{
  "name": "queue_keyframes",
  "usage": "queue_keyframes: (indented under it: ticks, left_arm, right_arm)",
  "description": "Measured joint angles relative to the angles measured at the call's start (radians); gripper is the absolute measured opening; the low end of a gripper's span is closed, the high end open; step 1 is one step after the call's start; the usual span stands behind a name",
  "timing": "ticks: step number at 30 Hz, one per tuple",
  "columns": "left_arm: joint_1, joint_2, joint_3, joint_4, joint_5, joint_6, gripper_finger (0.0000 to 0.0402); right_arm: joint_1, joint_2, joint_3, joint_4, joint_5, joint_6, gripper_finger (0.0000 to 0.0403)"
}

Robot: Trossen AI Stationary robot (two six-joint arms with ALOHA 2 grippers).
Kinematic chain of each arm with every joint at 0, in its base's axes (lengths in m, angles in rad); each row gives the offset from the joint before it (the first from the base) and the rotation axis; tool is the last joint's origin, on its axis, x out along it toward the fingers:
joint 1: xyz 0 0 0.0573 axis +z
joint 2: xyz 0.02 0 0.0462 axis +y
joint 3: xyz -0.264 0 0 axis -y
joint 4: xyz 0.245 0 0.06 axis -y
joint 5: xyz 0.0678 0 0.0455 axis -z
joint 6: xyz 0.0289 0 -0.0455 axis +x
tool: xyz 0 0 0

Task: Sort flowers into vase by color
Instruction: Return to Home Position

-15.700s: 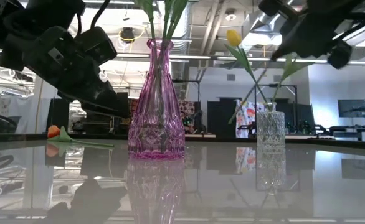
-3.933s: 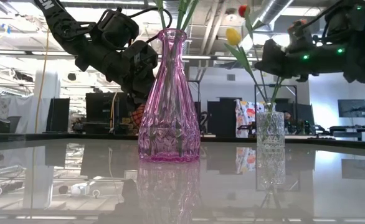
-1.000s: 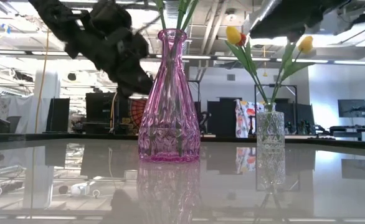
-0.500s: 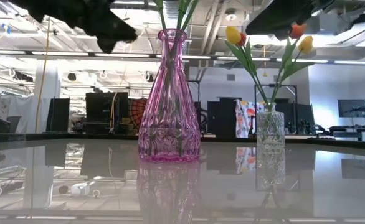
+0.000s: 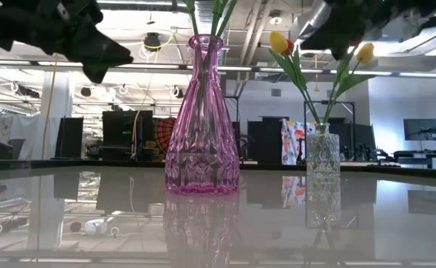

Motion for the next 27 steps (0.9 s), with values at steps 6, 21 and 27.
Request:
queue_keyframes:
  ticks: [6,21,27]
  left_arm:
    - [0.000,-0.121,-0.048,-0.010,-0.008,-0.013,0.0067]
    - [0.000,-0.367,-0.146,-0.036,-0.008,-0.011,0.0067]
    - [0.000,-0.399,-0.189,-0.035,-0.009,-0.013,0.0067]
  right_arm:
    - [-0.064,-0.057,-0.127,0.064,-0.119,0.051,0.0018]
    - [0.058,-0.364,-0.392,0.182,-0.008,0.117,0.0017]
    - [0.064,-0.407,-0.537,0.364,-0.007,0.141,0.0020]
